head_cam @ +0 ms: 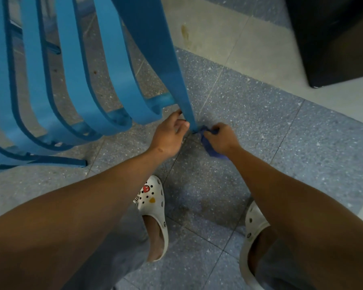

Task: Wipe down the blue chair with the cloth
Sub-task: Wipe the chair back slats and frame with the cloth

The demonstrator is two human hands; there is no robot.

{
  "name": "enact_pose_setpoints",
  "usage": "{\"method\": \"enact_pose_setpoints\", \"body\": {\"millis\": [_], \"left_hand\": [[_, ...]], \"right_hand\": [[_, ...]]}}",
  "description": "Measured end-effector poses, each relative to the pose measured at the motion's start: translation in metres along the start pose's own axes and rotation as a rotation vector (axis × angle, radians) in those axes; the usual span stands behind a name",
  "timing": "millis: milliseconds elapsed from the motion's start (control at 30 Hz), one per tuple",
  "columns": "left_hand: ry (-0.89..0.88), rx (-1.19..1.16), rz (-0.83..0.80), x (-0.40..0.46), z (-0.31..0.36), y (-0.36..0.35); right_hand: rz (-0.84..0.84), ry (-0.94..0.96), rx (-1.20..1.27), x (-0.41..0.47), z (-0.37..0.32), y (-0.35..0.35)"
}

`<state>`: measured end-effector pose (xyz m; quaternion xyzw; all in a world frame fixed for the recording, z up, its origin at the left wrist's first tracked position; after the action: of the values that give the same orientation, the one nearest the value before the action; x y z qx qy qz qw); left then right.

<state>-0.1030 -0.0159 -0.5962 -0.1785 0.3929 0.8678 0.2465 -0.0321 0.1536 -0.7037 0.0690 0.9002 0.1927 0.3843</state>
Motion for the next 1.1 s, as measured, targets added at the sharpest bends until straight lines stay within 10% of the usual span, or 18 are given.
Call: {"method": "enact_pose_setpoints", "body": {"millis": [400, 900, 1100], "left_hand": [[0.054, 0.09, -0.18, 0.013, -0.027, -0.04], [0.044, -0.016, -0.181, -0.002, -0.015, -0.026], [0.051, -0.029, -0.203, -0.025, -0.008, -0.032]], "right_hand": [[0.146, -0.294, 0.638, -0.001, 0.014, -0.055], [0.167, -0.037, 0.613, -0.017, -0.015, -0.024], [0.051, -0.288, 0.408, -0.003, 0.009, -0.039]]}}
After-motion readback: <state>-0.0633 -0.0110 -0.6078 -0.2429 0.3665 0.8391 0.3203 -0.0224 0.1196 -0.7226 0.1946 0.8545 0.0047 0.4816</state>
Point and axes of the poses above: each hand's wrist, its own x-axis towards the middle knuckle, its own y-axis out of the back of the hand, z = x × y, the point moved 10 cm from there along x, towards the middle knuckle, and after that the axes turned 2 degrees about x, right-handed, at the moved point
